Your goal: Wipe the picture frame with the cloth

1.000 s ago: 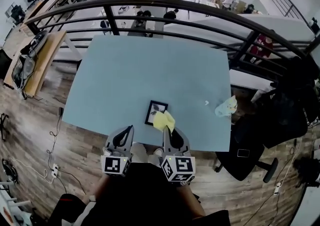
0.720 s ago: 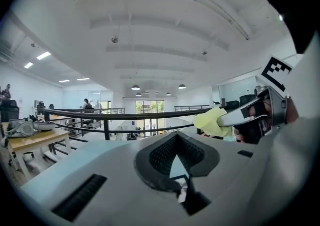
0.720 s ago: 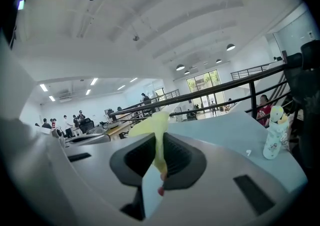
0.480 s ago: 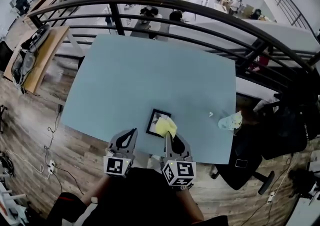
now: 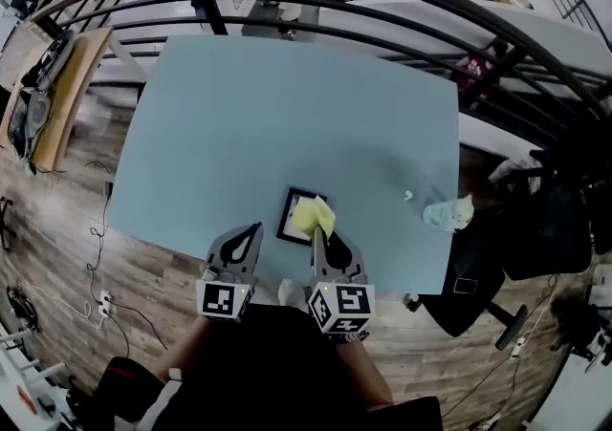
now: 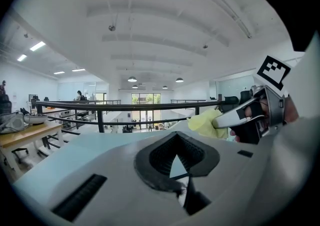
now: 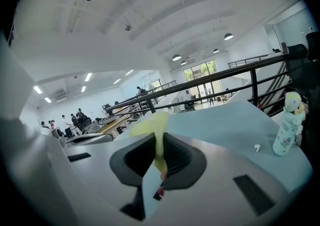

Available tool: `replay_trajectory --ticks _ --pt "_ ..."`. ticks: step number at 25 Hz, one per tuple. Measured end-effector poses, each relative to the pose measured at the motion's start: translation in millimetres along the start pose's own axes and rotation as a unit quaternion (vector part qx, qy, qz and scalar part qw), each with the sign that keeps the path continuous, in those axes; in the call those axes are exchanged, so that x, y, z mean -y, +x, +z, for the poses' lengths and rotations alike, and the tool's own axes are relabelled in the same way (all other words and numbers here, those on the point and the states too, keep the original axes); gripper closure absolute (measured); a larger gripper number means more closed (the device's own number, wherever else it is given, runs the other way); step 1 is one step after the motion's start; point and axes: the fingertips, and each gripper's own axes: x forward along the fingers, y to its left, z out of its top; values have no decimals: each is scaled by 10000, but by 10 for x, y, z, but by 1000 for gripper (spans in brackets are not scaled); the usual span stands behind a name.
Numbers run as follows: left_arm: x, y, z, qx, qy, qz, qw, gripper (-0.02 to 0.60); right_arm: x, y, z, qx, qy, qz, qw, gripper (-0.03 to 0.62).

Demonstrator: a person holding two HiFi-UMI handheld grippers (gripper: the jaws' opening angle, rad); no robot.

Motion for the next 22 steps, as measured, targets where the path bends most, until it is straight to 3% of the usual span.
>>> replay_trajectory --ticks 8,22 --pt "-33 466 -275 -313 -86 -271 9991 581 342 374 -236 -394 215 -306 9985 558" --pt "-259 932 -615 -602 -21 -395 9974 581 492 934 -636 -999 377 -444 9933 559"
